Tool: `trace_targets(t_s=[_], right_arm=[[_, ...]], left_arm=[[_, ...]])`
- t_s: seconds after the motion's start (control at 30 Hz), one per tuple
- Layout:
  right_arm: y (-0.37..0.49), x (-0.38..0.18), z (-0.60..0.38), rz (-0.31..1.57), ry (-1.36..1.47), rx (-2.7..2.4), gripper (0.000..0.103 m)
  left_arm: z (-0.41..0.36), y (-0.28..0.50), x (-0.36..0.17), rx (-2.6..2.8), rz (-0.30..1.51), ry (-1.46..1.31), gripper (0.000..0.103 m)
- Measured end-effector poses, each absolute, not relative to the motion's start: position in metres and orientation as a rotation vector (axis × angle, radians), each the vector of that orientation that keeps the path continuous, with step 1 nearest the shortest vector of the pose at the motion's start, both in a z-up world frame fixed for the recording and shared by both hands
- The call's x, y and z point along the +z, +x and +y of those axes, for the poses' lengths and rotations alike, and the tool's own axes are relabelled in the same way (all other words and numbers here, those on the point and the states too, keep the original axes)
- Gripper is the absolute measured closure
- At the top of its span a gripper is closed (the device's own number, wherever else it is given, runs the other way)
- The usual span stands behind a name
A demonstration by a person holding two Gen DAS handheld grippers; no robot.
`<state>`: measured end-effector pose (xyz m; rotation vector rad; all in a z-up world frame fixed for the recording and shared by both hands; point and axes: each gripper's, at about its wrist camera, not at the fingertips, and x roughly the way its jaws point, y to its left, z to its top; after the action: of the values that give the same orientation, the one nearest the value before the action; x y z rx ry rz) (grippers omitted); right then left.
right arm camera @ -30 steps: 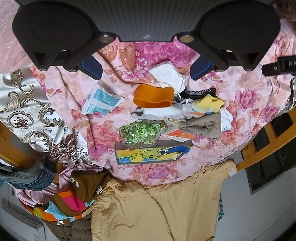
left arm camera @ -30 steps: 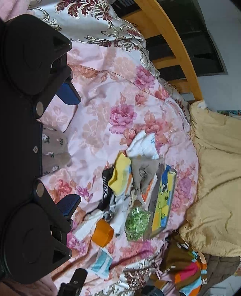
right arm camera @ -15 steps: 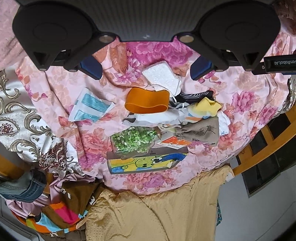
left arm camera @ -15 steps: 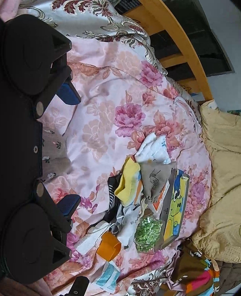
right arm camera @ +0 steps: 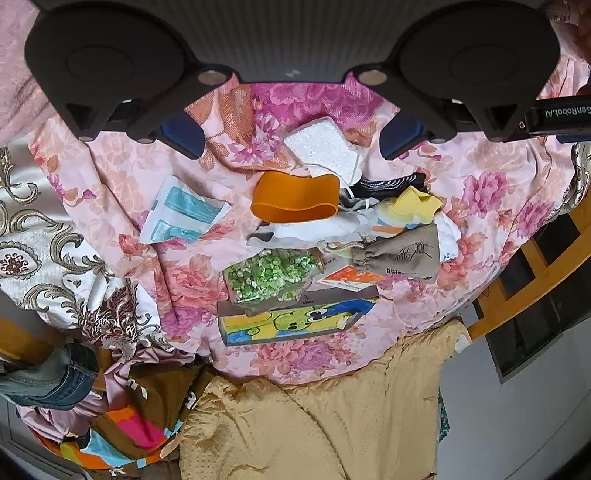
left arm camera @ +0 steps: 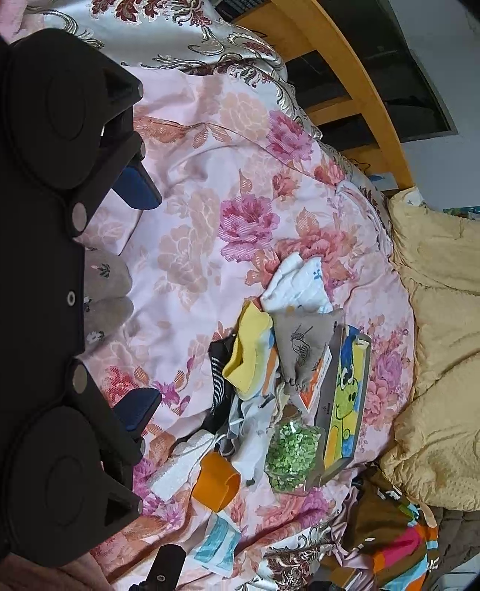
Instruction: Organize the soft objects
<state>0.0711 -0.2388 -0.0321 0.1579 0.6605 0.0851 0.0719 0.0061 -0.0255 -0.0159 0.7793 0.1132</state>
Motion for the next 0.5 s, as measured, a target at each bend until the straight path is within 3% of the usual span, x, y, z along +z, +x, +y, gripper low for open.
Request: trace_targets(t_s=[0.5], right_arm=[[0.0655,-0.0282,-0.2418,0.637,0.159,0.077,0.000]], left_arm=[[0.0009,0.0660,-0.0192,0.099,0.752,-0.007,0.001]])
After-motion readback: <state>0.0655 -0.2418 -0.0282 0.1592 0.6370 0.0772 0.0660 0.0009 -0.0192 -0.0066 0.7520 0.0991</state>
